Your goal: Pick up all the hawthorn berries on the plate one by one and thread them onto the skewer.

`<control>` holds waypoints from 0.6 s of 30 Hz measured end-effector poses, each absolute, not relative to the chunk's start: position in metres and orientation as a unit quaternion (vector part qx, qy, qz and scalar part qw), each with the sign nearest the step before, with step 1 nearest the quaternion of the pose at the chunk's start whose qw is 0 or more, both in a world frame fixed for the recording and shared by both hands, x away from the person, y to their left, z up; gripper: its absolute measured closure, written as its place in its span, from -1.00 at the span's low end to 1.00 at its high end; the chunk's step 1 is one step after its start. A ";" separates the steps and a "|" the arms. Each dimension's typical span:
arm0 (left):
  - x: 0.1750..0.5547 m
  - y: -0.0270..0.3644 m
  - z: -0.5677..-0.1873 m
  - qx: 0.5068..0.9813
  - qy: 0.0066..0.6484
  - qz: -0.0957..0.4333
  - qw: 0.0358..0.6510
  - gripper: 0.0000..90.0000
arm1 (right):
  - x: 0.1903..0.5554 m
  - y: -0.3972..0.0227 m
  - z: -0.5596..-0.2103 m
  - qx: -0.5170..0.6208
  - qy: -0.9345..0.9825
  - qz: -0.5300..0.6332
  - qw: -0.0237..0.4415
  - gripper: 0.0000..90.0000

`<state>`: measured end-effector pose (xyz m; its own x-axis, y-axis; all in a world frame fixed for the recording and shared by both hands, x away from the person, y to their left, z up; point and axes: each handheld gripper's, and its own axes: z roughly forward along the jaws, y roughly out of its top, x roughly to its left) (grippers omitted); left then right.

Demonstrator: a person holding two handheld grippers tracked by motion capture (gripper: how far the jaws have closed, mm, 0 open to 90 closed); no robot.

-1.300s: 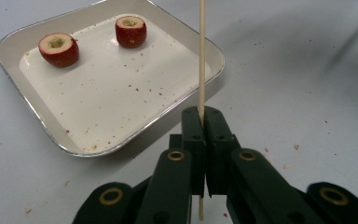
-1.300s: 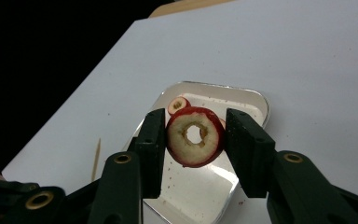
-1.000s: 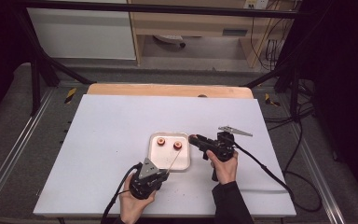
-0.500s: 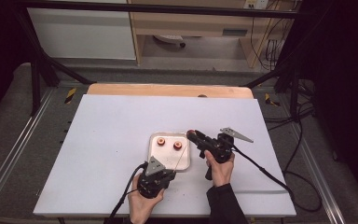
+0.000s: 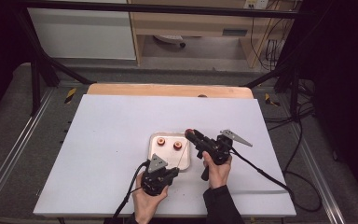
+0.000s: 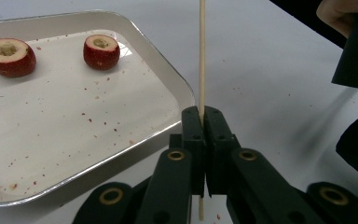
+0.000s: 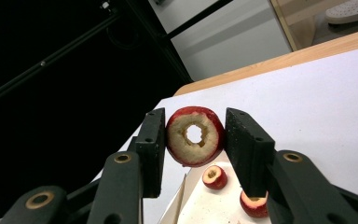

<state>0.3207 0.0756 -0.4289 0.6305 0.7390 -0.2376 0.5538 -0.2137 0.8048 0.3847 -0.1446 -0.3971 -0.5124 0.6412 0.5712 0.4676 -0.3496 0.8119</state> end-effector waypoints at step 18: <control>0.323 0.074 -0.430 0.764 0.427 0.096 0.473 0.96 | 0.383 -0.142 -0.400 0.487 0.563 0.665 0.060 0.33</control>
<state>0.3226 0.0739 -0.4295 0.6165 0.7439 -0.2578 0.5623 -0.1868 0.8055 0.3826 -0.1418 -0.3995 -0.5193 0.6285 0.5791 0.4678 -0.3580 0.8081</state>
